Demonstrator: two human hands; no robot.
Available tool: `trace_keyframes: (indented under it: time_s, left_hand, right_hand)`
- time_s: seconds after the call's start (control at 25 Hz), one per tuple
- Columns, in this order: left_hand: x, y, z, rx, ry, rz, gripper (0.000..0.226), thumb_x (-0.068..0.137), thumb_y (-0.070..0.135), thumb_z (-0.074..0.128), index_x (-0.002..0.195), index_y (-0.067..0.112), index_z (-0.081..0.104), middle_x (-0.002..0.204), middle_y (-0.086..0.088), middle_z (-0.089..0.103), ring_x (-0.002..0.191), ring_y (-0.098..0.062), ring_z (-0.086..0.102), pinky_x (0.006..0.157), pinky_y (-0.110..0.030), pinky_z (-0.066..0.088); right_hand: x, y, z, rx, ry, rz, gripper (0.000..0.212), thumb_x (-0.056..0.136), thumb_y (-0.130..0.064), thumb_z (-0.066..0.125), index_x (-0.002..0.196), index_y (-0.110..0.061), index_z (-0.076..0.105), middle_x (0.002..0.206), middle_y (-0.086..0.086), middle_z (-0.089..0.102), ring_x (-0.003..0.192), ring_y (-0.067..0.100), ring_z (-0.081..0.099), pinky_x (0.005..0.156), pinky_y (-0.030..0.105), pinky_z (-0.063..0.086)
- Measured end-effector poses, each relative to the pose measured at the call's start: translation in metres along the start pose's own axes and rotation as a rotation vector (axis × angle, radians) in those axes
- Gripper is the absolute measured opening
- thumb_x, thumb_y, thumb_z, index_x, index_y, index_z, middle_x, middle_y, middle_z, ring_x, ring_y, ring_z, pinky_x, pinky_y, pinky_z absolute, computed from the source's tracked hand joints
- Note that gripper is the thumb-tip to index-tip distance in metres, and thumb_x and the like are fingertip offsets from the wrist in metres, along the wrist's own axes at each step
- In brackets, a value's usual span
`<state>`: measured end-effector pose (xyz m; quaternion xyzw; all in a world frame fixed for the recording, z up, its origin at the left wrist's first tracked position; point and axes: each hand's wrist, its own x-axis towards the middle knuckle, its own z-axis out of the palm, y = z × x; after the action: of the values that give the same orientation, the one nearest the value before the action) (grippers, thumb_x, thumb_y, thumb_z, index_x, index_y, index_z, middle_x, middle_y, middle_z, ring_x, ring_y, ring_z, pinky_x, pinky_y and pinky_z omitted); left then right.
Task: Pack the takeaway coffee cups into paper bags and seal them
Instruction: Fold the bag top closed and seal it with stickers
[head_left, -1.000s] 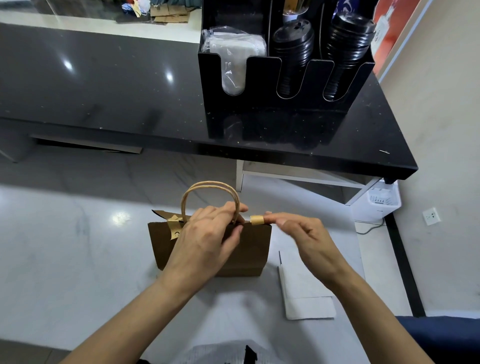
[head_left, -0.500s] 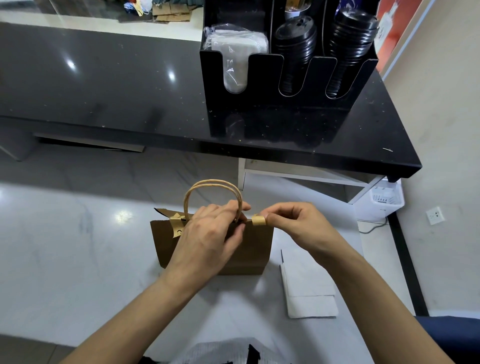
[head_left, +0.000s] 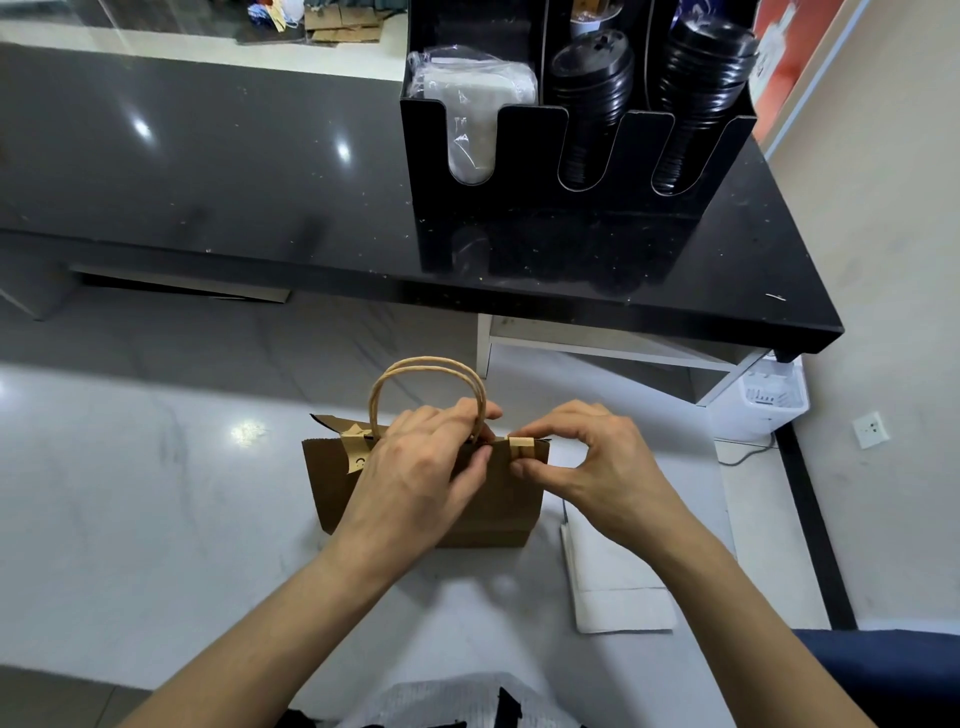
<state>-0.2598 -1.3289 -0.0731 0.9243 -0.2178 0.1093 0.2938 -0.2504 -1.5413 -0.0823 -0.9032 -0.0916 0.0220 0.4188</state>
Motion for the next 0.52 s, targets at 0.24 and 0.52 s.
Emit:
trace_keyframes:
  time_s: [0.24, 0.52]
  left_hand:
    - [-0.0036, -0.0011, -0.0018, -0.031, -0.003, -0.016, 0.036, 0.093, 0.024, 0.066, 0.128, 0.025, 0.056, 0.102, 0.006, 0.069, 0.095, -0.015, 0.061, 0.081, -0.038, 0.054]
    - [-0.0039, 0.0024, -0.0068, -0.05, -0.011, -0.018, 0.039, 0.095, 0.019, 0.065, 0.133, 0.022, 0.056, 0.114, 0.005, 0.069, 0.107, -0.013, 0.062, 0.093, -0.033, 0.052]
  right_hand:
    - [-0.0001, 0.0007, 0.0023, -0.019, 0.043, -0.063, 0.024, 0.079, -0.061, 0.071, 0.094, -0.042, 0.075, 0.093, -0.024, 0.068, 0.099, 0.003, 0.06, 0.092, 0.047, 0.047]
    - [0.0052, 0.0038, 0.0064, 0.072, 0.11, -0.191, 0.008, 0.086, -0.036, 0.078, 0.094, -0.035, 0.08, 0.092, -0.022, 0.071, 0.097, 0.007, 0.064, 0.088, 0.049, 0.05]
